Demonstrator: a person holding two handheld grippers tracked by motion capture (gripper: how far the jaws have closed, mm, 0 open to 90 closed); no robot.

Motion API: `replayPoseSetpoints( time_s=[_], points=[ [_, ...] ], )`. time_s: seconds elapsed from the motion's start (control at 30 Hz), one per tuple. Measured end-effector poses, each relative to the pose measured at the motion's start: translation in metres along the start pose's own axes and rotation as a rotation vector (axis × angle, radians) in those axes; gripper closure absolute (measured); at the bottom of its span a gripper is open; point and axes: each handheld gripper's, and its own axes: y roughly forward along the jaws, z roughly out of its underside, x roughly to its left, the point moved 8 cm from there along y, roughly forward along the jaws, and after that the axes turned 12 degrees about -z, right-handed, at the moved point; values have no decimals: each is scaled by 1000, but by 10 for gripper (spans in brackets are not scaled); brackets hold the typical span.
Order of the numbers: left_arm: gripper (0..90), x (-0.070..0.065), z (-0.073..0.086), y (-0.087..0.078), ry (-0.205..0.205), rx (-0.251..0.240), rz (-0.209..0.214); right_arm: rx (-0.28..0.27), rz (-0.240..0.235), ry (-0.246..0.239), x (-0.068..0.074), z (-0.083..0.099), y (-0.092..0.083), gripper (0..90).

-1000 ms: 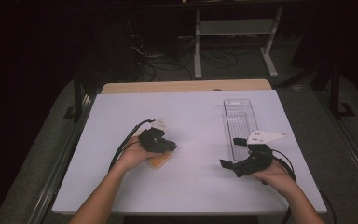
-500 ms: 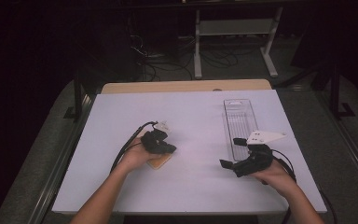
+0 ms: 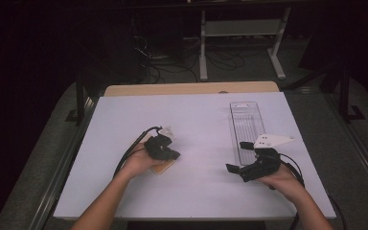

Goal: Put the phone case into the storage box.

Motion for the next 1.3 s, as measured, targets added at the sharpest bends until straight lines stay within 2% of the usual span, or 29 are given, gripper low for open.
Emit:
replayPoseSetpoints(
  time_s=[0.13,0.17,0.3,0.33,0.43,0.6,0.9,1.3],
  points=[
    [899,-3,9,-7,-37,29,-7,0,0,-1,0,0,0,0],
    [898,-2,12,-9,-5,42,-10,0,0,-2,0,0,0,0],
    [899,-5,20,-15,-22,41,-15,-3,-1,1,0,0,0,0],
    [899,-3,22,-17,2,41,-20,-3,-1,1,0,0,0,0],
    [899,-6,28,-22,-30,46,-25,-4,0,-1,0,0,0,0],
    [899,-5,40,-30,-20,59,-33,-5,2,1,0,0,0,0],
    [900,4,70,-50,-66,73,-81,-5,3,5,-1,-1,1,0],
    [900,24,99,-75,-129,70,-139,-4,6,1,-1,-1,1,0]
  ],
)
